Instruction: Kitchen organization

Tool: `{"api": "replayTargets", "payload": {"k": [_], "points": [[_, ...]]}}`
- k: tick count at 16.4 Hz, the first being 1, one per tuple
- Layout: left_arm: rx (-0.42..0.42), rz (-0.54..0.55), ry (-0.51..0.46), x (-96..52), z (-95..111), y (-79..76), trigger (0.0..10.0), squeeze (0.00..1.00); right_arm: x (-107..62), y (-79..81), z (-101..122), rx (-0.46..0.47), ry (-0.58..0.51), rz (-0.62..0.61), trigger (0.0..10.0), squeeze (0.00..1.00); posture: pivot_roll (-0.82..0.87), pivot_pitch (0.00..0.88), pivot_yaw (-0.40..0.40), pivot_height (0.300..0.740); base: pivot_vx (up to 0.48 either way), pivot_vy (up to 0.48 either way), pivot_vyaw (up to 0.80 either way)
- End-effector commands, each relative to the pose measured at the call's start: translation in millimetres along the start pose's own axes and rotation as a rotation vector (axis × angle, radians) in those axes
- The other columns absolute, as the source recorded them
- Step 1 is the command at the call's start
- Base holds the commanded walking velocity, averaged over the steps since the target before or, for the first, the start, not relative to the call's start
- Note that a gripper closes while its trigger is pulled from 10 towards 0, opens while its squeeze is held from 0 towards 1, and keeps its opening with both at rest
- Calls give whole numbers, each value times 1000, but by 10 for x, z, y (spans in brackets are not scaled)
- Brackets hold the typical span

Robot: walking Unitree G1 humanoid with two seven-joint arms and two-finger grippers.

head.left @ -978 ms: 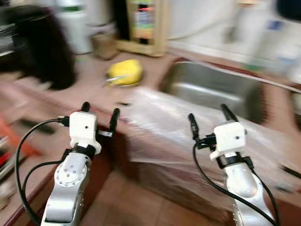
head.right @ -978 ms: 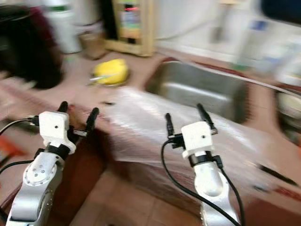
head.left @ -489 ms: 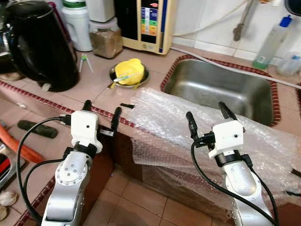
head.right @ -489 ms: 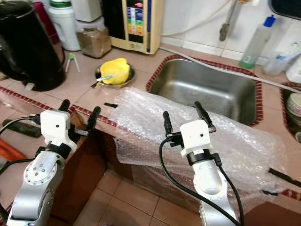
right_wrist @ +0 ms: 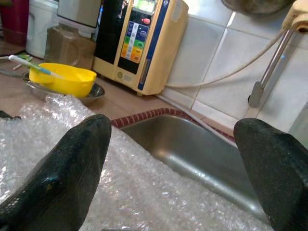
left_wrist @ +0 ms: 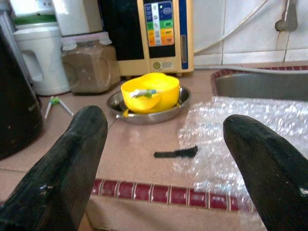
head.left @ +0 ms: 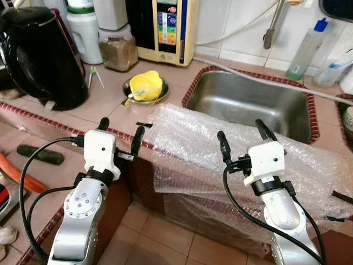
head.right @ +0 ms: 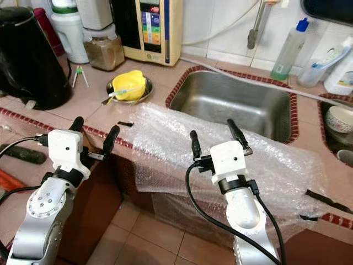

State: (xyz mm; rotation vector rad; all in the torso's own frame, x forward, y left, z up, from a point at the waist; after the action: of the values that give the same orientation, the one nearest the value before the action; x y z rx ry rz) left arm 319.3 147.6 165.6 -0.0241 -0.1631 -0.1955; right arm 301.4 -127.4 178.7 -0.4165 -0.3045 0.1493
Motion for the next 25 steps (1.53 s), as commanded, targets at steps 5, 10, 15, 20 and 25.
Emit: {"api": "replayTargets", "payload": {"k": [5, 10, 15, 20, 25], "points": [[-2, -11, -17, -25, 35, -30, 10000, 0, -6, -9, 47, -16, -21, 12, 10000, 0, 99, 83, -22, 740, 325, 0, 0], [-3, -7, -12, -36, 23, -27, 10000, 0, -6, 4, 48, -22, -23, 23, 10000, 0, 99, 85, -26, 740, 332, 0, 0], [-3, -1, -9, -41, 12, -18, 10000, 0, -3, 17, 44, -24, -22, 29, 10000, 0, 101, 85, -26, 740, 332, 0, 0], [-2, -3, -6, -45, 12, -23, 10000, 0, 1, 28, 43, -21, -24, 31, 10000, 0, 103, 83, -23, 740, 320, 0, 0], [8, 48, -4, -51, 11, 41, 10000, 0, -16, 39, 35, -21, -22, 36, 10000, 0, 103, 84, -21, 740, 50, 0, 0]]}}
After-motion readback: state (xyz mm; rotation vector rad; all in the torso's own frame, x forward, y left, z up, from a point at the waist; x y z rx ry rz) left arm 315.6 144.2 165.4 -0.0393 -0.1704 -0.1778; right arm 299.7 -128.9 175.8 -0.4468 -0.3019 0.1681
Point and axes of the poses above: a point about 5 cm out from each wrist's last joint towards the gripper, its own x axis pointing out of the wrist towards the gripper, its own z axis along the axis of the wrist's last joint, y = z × x, the point moved 5 cm from there along x, pointing out of the wrist towards the gripper, and after that the axes turned 8 degrees about -x, right-handed, at the moved point
